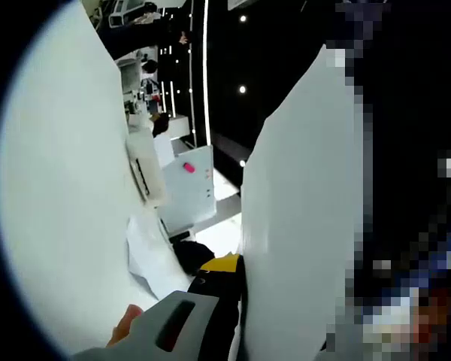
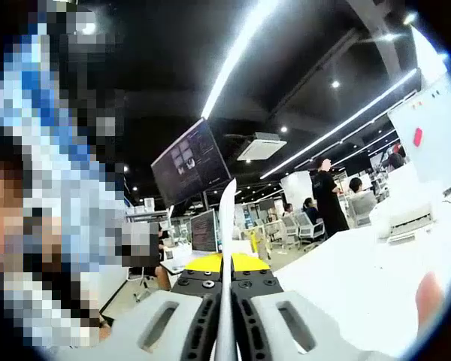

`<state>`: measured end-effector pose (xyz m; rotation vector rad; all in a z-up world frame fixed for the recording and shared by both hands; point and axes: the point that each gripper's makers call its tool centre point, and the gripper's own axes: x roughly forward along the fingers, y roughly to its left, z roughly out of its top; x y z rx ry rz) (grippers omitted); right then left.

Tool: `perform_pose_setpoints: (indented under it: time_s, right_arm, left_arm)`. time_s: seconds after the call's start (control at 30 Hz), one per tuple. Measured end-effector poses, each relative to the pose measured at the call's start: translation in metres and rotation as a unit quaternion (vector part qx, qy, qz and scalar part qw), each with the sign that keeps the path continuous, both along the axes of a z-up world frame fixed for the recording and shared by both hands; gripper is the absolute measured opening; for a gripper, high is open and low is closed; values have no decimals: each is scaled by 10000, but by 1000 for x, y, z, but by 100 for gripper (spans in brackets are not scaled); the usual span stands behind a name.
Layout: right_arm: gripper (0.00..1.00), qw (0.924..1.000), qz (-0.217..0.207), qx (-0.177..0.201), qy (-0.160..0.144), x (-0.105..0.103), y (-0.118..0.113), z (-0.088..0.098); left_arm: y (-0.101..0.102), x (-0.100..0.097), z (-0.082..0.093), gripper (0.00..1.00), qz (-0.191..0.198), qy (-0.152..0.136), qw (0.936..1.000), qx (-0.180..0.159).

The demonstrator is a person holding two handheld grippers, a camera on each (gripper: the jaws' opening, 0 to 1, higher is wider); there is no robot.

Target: Organize the stack of printing papers by aligning and flattening the scattered papers on the table

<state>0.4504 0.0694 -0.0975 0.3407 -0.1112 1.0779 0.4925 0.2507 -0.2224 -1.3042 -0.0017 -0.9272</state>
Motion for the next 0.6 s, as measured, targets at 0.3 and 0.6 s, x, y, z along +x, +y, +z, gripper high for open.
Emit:
perform_pose_setpoints:
  time_s: [0.3, 0.6]
  right_arm:
    - [0, 9998, -182, -22, 99, 8, -5, -13]
    - [0, 9985, -195, 249, 457, 22, -7, -22]
  left_arm:
    - [0, -2, 2, 6, -21, -25, 9999, -116]
    - [3, 3, 0, 6, -3, 26, 9998, -219]
